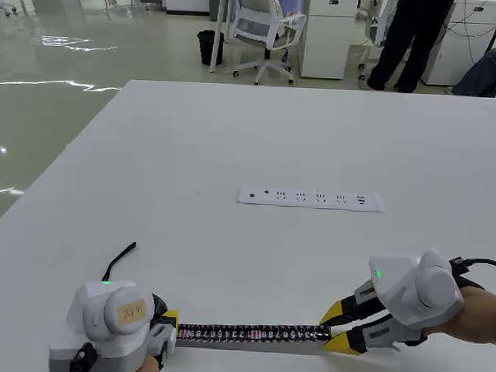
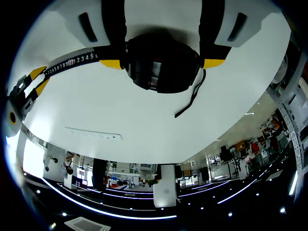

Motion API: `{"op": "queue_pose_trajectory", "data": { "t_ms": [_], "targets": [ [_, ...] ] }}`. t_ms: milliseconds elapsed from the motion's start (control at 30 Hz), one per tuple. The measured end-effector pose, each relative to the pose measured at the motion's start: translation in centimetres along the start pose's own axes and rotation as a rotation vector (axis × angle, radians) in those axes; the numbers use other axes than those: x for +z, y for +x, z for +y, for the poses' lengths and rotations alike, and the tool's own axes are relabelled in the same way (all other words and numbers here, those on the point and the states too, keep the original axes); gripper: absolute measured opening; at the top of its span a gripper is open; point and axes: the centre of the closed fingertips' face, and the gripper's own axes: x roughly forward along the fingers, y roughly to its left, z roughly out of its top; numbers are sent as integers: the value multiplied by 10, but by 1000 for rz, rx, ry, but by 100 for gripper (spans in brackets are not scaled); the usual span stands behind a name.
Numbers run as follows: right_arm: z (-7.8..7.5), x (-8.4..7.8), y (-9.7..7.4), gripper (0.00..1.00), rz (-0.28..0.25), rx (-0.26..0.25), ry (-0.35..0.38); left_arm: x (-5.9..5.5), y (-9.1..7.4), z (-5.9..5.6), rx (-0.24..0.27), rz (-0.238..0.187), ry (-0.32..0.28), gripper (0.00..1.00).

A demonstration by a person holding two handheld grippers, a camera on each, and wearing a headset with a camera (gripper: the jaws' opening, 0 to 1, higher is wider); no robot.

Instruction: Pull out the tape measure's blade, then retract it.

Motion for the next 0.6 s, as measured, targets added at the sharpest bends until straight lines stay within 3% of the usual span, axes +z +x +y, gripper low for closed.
{"op": "queue_pose_trajectory", "data": {
  "t_ms": [600],
  "targets": [
    [-1, 6, 4, 15, -1, 2, -6, 0, 1, 1, 0, 4, -2, 57]
  ]
}}
